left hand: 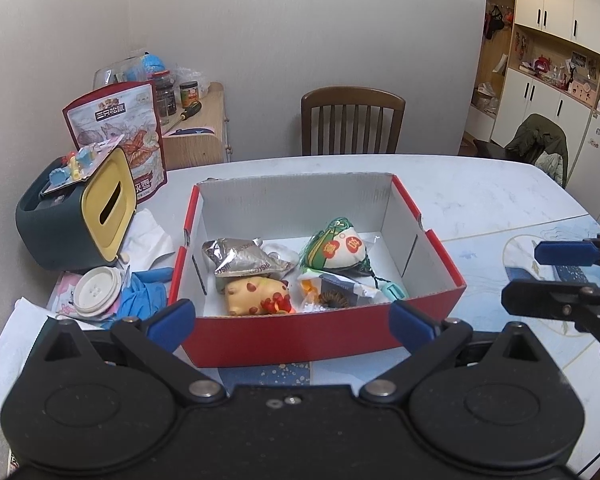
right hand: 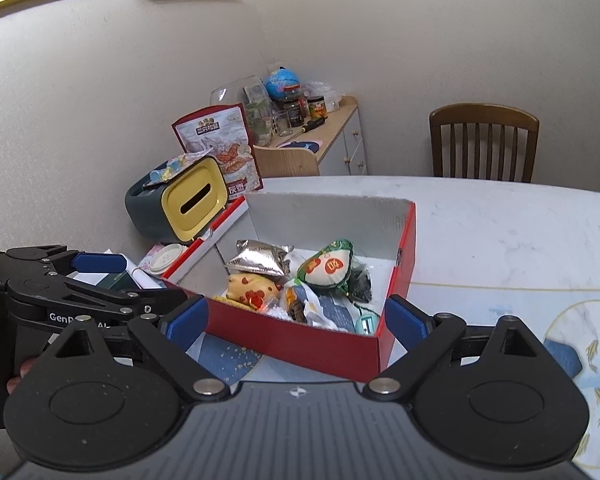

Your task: Organize objects

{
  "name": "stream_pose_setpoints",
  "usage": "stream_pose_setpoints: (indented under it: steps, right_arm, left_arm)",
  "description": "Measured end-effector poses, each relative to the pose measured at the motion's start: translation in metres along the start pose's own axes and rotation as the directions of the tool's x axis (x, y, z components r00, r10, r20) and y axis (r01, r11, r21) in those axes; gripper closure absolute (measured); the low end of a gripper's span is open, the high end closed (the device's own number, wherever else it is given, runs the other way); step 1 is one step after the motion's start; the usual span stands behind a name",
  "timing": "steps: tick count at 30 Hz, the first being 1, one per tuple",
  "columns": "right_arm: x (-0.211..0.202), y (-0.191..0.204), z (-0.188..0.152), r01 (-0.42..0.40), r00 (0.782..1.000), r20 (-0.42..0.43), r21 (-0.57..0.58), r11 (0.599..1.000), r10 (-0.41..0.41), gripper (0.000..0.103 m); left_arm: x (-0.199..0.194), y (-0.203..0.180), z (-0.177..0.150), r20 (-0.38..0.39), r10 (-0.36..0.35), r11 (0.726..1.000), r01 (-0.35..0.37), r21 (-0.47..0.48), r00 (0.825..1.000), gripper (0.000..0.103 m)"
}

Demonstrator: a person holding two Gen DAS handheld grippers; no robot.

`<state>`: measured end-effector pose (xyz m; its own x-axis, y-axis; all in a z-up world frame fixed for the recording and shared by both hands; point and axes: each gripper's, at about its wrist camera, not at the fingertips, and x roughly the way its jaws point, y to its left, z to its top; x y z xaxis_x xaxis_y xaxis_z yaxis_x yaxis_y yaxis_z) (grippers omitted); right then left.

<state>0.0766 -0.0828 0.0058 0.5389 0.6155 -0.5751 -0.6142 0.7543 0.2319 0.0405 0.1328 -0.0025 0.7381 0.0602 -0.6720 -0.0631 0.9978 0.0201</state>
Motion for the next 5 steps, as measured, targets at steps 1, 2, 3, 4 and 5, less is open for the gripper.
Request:
stream_pose_setpoints:
  steps: [1, 2, 3, 4, 5]
  right_arm:
    - [-0.0002, -0.0001, -0.0015, 0.002, 1.0, -0.001, 0.002, 1.0, -0.002, 0.008]
    - [-0.0006, -0.0006, -0.0032, 0.003, 1.0, -0.003, 0.005, 1.0, -0.003, 0.008]
    - [-0.0013, -0.0011, -0.0046, 0.004, 1.0, -0.004, 0.008, 1.0, -0.004, 0.008]
    - [-0.0019, -0.0016, -0.006, 0.007, 1.0, -0.005, 0.012, 1.0, -0.007, 0.008]
    - [-0.0026, -0.0028, -0.0074, 0.01, 1.0, -0.005, 0.017, 1.0, -0.01, 0.008]
  left_arm:
    - [0.0006, -0.0005, 0.0, -0.001, 0.0, 1.0, 0.0, 0.0, 1.0, 0.0]
    - [0.0013, -0.0009, 0.0001, -0.003, -0.003, 1.0, 0.003, 0.0, 1.0, 0.0]
    - [0.002, -0.0019, 0.0003, -0.005, -0.008, 1.0, 0.008, 0.001, 1.0, 0.0]
    - [0.0029, -0.0033, 0.0007, -0.006, -0.01, 1.0, 0.01, 0.003, 1.0, 0.0]
    - [0.0037, -0.0049, 0.0009, -0.007, -0.013, 1.0, 0.013, 0.005, 1.0, 0.0]
